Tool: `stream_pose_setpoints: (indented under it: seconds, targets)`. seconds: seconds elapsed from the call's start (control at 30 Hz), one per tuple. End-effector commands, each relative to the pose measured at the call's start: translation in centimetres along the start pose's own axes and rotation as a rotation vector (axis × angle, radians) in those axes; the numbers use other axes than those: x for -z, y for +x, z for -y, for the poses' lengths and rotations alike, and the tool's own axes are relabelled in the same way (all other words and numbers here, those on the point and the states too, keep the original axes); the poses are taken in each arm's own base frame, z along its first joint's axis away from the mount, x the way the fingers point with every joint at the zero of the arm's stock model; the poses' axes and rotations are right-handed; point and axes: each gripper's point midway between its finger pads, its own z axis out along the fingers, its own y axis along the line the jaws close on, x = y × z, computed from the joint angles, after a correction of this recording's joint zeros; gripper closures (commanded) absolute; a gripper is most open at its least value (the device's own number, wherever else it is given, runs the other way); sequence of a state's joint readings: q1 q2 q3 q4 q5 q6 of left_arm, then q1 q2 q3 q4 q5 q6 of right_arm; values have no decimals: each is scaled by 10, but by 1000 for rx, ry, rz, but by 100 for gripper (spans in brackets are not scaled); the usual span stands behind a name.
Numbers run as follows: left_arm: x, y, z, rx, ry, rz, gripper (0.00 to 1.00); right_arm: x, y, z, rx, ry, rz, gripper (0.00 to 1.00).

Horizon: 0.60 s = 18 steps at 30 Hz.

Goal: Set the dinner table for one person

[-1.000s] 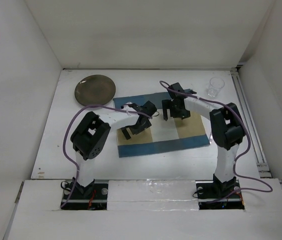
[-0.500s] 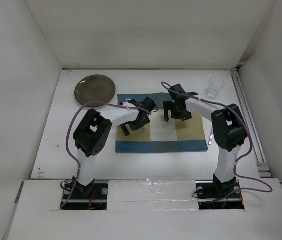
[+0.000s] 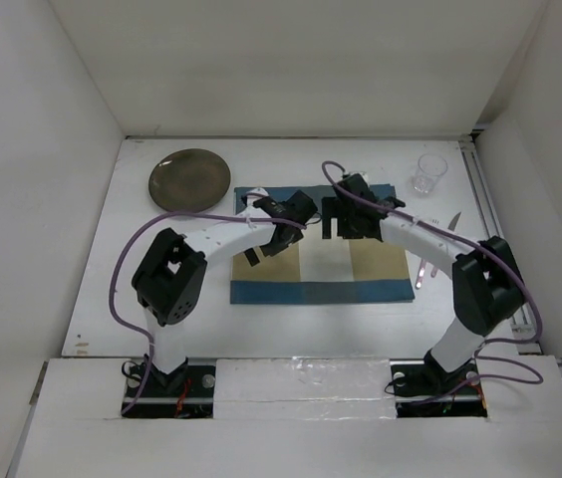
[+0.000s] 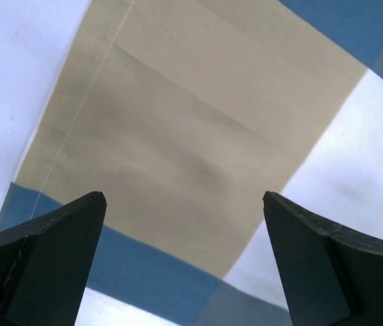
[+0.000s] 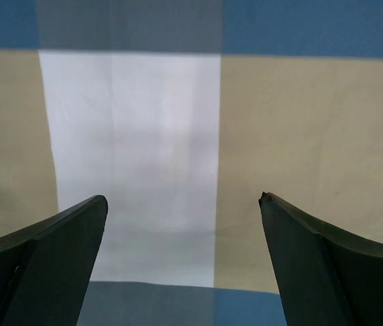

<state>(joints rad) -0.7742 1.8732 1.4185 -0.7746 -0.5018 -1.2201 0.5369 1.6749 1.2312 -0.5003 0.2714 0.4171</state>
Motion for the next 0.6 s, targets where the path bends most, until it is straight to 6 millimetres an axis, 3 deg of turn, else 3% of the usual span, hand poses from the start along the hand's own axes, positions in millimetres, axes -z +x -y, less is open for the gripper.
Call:
stream_pose_setpoints:
  seconds: [0.0, 0.1, 0.3, 0.43, 0.57]
  targets:
    - [17, -10, -13, 41, -4, 38, 0, -10, 53, 0, 14, 38, -95, 0]
    - [9, 2, -20, 29, -2, 16, 0, -12, 85, -4, 34, 41, -144, 0]
    - [-20, 24, -21, -39, -37, -36, 0, -24, 113, -5, 47, 37, -211, 0]
    - [-46, 32, -22, -48, -67, -84, 0, -39, 107, -10, 45, 23, -228, 0]
    - [-63, 24, -21, -41, -71, -124, 0, -51, 98, -11, 52, 29, -247, 0]
